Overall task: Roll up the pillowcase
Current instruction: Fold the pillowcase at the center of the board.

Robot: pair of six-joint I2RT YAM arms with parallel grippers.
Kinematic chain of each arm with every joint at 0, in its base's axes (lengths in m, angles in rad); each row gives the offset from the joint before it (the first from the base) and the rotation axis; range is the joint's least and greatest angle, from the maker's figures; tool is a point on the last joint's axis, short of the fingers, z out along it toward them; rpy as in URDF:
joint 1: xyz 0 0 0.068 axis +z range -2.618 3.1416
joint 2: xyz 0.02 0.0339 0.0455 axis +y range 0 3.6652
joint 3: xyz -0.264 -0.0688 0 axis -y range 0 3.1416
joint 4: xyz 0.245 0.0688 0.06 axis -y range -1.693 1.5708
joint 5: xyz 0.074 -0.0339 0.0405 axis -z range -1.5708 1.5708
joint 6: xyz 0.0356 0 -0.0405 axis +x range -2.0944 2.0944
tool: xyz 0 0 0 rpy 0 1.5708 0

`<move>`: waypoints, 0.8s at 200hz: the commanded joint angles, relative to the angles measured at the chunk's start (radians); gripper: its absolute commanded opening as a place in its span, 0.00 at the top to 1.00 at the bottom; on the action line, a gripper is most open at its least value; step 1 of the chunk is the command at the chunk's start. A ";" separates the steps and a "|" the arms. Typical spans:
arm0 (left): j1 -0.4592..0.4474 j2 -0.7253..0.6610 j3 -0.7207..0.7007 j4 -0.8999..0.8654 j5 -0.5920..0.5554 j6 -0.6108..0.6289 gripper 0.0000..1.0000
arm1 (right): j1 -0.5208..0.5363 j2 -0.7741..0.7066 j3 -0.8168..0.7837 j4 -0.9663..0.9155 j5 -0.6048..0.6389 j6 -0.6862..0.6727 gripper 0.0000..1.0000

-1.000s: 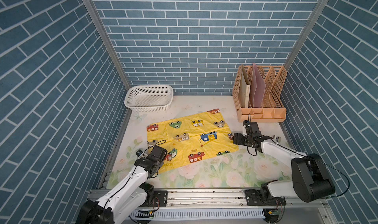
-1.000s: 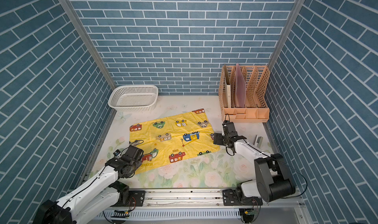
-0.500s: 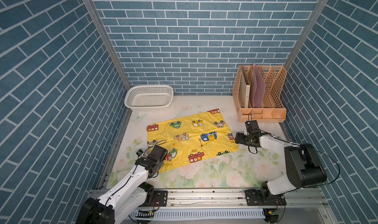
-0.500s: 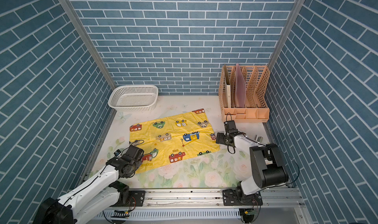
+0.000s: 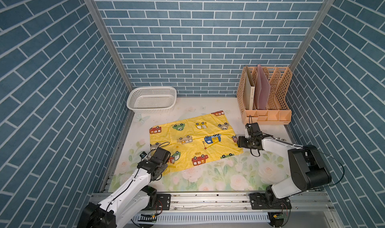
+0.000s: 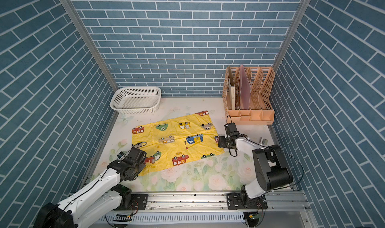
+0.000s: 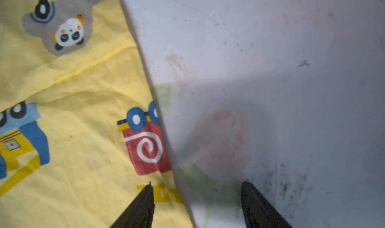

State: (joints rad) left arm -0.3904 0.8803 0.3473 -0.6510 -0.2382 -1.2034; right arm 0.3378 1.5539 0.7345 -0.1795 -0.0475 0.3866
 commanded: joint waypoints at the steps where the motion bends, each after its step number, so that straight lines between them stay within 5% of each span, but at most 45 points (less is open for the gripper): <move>1: 0.001 -0.017 -0.003 -0.016 0.005 0.009 1.00 | 0.057 0.107 -0.029 -0.129 -0.076 0.024 0.38; 26: 0.002 -0.062 0.019 -0.057 -0.021 0.009 1.00 | 0.060 0.081 -0.025 -0.151 -0.056 0.033 0.56; 61: 0.001 -0.067 0.007 -0.032 -0.010 0.008 1.00 | 0.060 0.055 -0.031 -0.230 -0.041 0.018 0.60; 85: 0.001 -0.049 0.018 -0.039 -0.005 0.009 1.00 | 0.060 0.015 -0.050 -0.279 -0.007 0.028 0.47; 107: 0.001 -0.062 0.029 -0.049 -0.012 0.009 1.00 | 0.060 -0.015 -0.056 -0.292 -0.023 0.041 0.47; 139: 0.002 -0.070 0.010 -0.036 -0.005 0.009 1.00 | 0.081 0.040 -0.061 -0.278 -0.008 0.046 0.60; 160: 0.002 -0.074 0.008 -0.041 -0.004 0.008 1.00 | 0.089 0.047 -0.065 -0.267 0.010 0.051 0.80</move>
State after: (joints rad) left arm -0.3904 0.8135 0.3538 -0.6727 -0.2382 -1.2003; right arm 0.4046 1.5265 0.7300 -0.2947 -0.0174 0.3882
